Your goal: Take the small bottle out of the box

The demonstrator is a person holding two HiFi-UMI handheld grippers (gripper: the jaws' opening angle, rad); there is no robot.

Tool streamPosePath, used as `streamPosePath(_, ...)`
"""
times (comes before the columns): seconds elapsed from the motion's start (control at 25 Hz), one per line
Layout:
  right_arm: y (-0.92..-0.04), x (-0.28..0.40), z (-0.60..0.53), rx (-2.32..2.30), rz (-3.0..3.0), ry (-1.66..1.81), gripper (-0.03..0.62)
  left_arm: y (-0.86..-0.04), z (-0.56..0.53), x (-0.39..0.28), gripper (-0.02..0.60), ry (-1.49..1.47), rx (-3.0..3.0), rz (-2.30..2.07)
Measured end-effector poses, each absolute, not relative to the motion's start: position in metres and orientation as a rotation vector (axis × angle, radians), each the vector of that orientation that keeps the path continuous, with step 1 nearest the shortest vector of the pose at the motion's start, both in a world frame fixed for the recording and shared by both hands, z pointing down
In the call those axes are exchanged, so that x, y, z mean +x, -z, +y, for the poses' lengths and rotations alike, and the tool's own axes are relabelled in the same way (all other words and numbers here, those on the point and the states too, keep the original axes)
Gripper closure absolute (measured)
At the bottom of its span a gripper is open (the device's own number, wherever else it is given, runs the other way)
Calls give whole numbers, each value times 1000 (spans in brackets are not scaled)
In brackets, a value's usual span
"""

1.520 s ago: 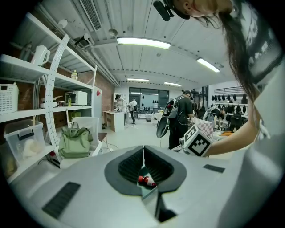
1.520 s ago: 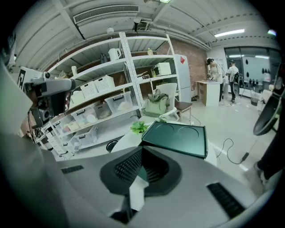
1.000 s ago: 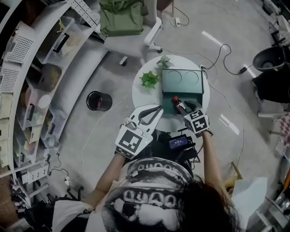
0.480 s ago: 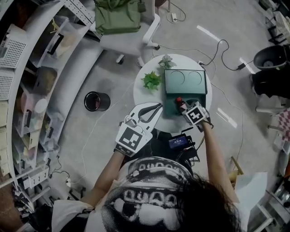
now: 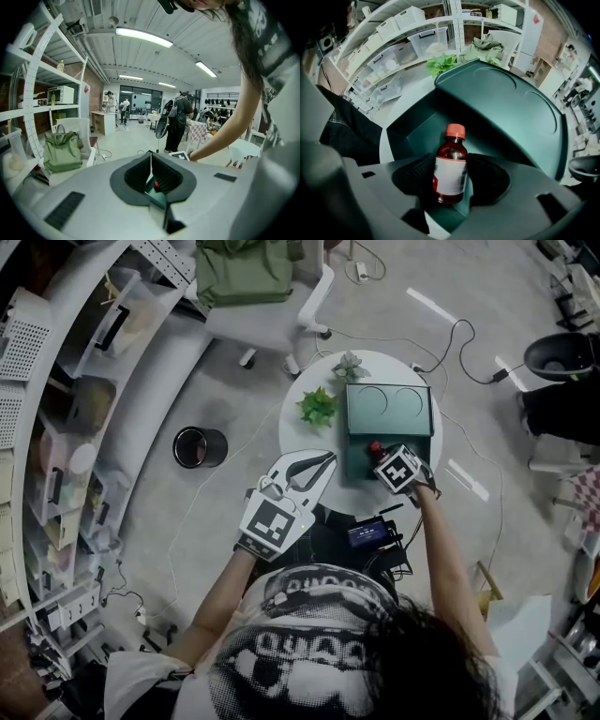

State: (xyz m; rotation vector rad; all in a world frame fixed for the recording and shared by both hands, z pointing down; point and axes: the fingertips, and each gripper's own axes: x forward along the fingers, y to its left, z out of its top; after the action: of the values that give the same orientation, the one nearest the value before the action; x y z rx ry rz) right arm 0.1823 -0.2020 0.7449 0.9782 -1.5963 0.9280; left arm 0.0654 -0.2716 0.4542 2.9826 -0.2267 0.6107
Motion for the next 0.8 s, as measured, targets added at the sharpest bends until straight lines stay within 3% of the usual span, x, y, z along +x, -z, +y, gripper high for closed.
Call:
streamPosePath(0.48, -753, 185, -204, 1005, -1574, -892, 370, -463, -282, 52, 565, -649, 2955, -234)
streamPosePath(0.8, -713, 181, -208, 1160, -1627, -893, 370, -465, -287, 49, 565, -651, 2963, -195)
